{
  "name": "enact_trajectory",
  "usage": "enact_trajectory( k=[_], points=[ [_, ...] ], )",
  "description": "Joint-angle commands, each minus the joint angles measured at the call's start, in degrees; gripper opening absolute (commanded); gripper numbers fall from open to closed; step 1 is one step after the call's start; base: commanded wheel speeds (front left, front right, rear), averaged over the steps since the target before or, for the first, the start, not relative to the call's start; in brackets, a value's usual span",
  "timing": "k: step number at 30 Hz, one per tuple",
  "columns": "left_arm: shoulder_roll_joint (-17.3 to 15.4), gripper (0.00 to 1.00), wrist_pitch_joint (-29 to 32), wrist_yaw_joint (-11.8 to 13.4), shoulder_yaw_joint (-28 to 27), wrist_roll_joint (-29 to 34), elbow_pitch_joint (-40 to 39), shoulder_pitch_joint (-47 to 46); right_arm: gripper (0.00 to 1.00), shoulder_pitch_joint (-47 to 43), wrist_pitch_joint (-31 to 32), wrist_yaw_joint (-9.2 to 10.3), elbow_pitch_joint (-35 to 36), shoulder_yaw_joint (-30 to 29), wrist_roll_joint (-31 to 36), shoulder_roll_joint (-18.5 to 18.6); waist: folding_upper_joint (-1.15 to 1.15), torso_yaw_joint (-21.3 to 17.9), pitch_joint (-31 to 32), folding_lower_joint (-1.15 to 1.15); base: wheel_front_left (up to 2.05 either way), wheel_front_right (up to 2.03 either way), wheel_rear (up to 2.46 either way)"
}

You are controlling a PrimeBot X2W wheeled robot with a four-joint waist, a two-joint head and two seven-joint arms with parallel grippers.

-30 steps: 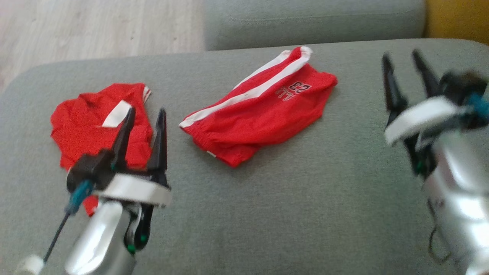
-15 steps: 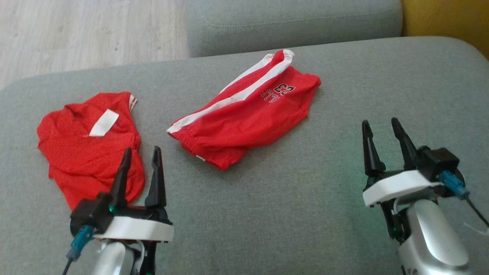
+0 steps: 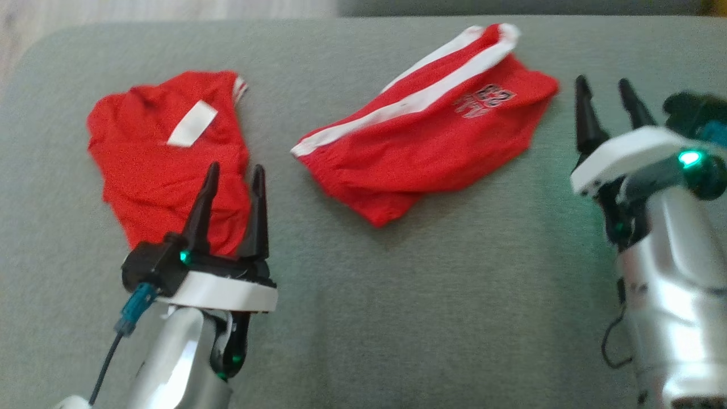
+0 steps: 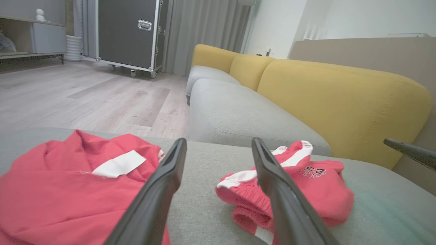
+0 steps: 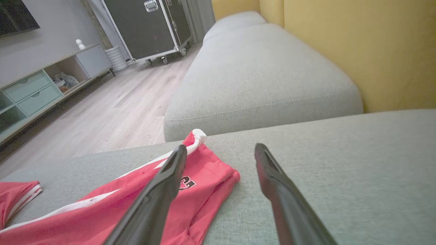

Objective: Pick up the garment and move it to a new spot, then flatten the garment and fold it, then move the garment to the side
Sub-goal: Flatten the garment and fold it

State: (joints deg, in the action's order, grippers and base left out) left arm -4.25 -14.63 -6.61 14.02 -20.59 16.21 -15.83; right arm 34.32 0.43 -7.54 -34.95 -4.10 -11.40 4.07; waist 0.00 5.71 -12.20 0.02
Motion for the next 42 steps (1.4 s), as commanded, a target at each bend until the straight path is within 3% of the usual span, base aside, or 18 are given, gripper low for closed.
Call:
enact_trajectory(
  k=[1,14,22,23,24,31,42],
  points=[
    [-0.2,1.00,-0.4,-0.3,-1.1,0.6,-1.3,-2.3,1.00,3.2,1.2,0.05,-0.2,-0.1,0.3,-0.2,0.00,3.5,-3.0,-0.02,0.00,0.00,0.00],
    [1.1,1.00,-0.4,-0.8,1.6,0.8,1.0,-5.8,1.00,17.6,9.2,0.05,-23.6,-12.6,9.6,5.7,0.00,10.7,-7.0,-0.02,0.00,0.00,0.00],
    [1.3,1.00,-0.4,-0.9,1.8,0.3,0.9,-6.2,1.00,20.9,9.7,0.05,-30.4,-11.0,13.2,5.7,0.00,11.2,-7.8,-0.02,0.00,0.00,0.00],
    [1.3,1.00,-0.4,-0.9,1.8,0.3,0.9,-6.2,0.44,21.1,9.1,0.05,-30.9,-10.3,13.6,5.7,0.00,11.0,-7.7,-0.02,0.00,0.00,0.00],
    [1.3,1.00,-0.4,-0.9,1.8,0.3,0.9,-6.1,0.00,21.2,8.1,0.05,-31.1,-9.5,13.8,5.8,0.00,10.8,-7.6,-0.02,0.00,0.00,0.00],
    [1.4,1.00,-0.4,-0.9,1.4,0.4,1.4,-5.2,0.00,21.0,0.9,0.05,-31.9,-7.5,12.6,5.8,0.00,8.6,-5.4,-0.02,0.00,0.00,0.00],
    [1.2,1.00,-0.4,-0.9,-1.8,1.2,0.1,-1.5,0.00,14.1,-6.7,0.05,-31.2,-7.7,5.3,8.1,0.00,0.5,1.1,-0.02,0.00,0.00,0.00]
  ],
)
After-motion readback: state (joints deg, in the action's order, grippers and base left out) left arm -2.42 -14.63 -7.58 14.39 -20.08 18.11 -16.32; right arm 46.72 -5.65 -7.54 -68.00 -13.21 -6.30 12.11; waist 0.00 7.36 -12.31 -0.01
